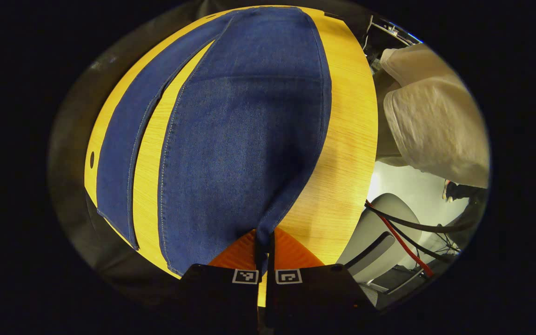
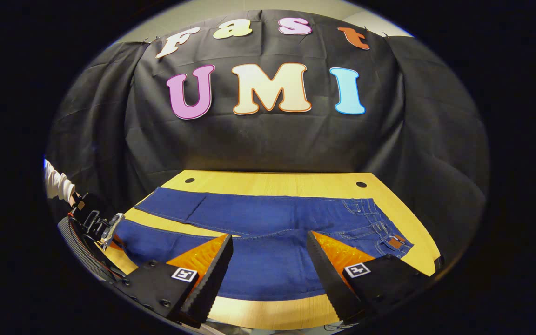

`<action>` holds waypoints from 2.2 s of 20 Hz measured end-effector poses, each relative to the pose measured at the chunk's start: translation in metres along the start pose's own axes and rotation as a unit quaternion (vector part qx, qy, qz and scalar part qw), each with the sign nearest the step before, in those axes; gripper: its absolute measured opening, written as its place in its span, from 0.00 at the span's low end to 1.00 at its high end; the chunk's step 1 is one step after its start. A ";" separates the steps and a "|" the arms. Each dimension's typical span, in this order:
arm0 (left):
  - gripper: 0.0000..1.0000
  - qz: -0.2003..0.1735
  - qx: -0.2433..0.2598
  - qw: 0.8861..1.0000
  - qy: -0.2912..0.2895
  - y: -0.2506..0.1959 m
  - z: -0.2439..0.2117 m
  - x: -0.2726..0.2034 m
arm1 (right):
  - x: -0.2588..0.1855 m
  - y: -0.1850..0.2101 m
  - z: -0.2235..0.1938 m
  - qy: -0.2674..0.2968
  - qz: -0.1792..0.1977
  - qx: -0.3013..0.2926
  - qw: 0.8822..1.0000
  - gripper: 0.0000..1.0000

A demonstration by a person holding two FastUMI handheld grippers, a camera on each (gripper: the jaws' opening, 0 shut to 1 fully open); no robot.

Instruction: Grasp the waist and the cuffs of the jeans and fold them to make the two legs overlap; first hold the waist and fold one-third of the jeans toward the cuffs, then hold the cuffs and fold the remaining one-third in the same direction to finish folding.

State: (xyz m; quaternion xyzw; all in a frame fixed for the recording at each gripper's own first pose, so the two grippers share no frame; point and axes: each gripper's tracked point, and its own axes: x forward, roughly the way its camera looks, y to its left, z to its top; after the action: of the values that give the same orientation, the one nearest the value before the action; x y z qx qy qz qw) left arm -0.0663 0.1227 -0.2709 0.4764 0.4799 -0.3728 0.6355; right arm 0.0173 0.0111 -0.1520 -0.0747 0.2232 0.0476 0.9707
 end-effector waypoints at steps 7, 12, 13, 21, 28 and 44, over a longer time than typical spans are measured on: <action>0.00 -0.023 -0.008 1.000 0.002 0.002 -0.001 0.001 | 0.014 0.018 0.006 0.030 0.056 -0.029 0.998 0.98; 0.00 -0.034 -0.028 0.999 0.003 0.004 0.000 0.000 | 0.022 -0.015 -0.004 0.094 0.082 -0.139 0.982 0.99; 0.00 -0.033 -0.030 0.999 0.003 0.004 0.000 0.000 | 0.021 -0.022 -0.007 0.108 0.090 -0.163 0.977 0.99; 0.00 -0.025 -0.047 0.998 0.022 0.004 0.002 0.000 | 0.026 -0.094 -0.066 0.249 0.149 -0.324 0.900 0.99; 0.00 -0.044 -0.086 0.995 0.039 0.006 0.002 0.001 | 0.032 -0.134 -0.131 0.357 0.212 -0.414 0.810 1.00; 0.00 -0.046 -0.111 0.990 0.068 0.007 0.001 0.001 | 0.051 -0.201 -0.196 0.484 0.240 -0.463 0.703 1.00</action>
State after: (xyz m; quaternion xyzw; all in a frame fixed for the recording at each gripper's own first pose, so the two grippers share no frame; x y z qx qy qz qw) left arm -0.0592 0.1237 -0.2699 0.4046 0.5815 -0.3129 0.6327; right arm 0.0046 -0.2161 -0.3236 -0.4711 0.6224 0.3332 0.5289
